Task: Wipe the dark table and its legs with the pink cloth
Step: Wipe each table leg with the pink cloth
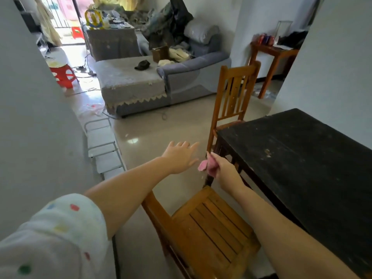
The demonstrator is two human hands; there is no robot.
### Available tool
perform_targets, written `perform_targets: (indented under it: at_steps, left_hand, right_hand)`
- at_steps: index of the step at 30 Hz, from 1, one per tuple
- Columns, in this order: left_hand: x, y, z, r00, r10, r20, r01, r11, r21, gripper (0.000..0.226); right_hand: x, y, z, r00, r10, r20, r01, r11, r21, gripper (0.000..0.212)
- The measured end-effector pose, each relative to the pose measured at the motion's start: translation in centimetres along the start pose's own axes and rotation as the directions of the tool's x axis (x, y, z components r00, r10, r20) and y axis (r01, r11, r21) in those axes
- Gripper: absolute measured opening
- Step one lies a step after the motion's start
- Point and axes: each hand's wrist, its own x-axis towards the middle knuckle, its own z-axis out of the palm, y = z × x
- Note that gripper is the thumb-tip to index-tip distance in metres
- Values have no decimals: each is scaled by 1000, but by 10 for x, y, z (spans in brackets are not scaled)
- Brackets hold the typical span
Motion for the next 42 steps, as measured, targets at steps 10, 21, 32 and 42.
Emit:
perform_targets:
  at_steps: [10, 21, 32, 42]
  left_hand:
    - [29, -73, 27, 999, -30, 29, 30, 1000, -8, 61]
    - [139, -159, 81, 939, 275, 205, -247, 957, -150, 60]
    - [207, -193, 97, 874, 423, 240, -374, 900, -223, 60]
    - [261, -187, 120, 762, 573, 303, -514, 819, -256, 60]
  right_hand:
    - [47, -16, 15, 996, 82, 29, -85, 989, 122, 52]
    - [139, -17, 60, 882, 445, -153, -402, 882, 247, 42]
    - [189, -21, 91, 668, 687, -286, -599, 725, 340, 35]
    - [208, -6, 109, 497, 801, -334, -740, 592, 319, 26]
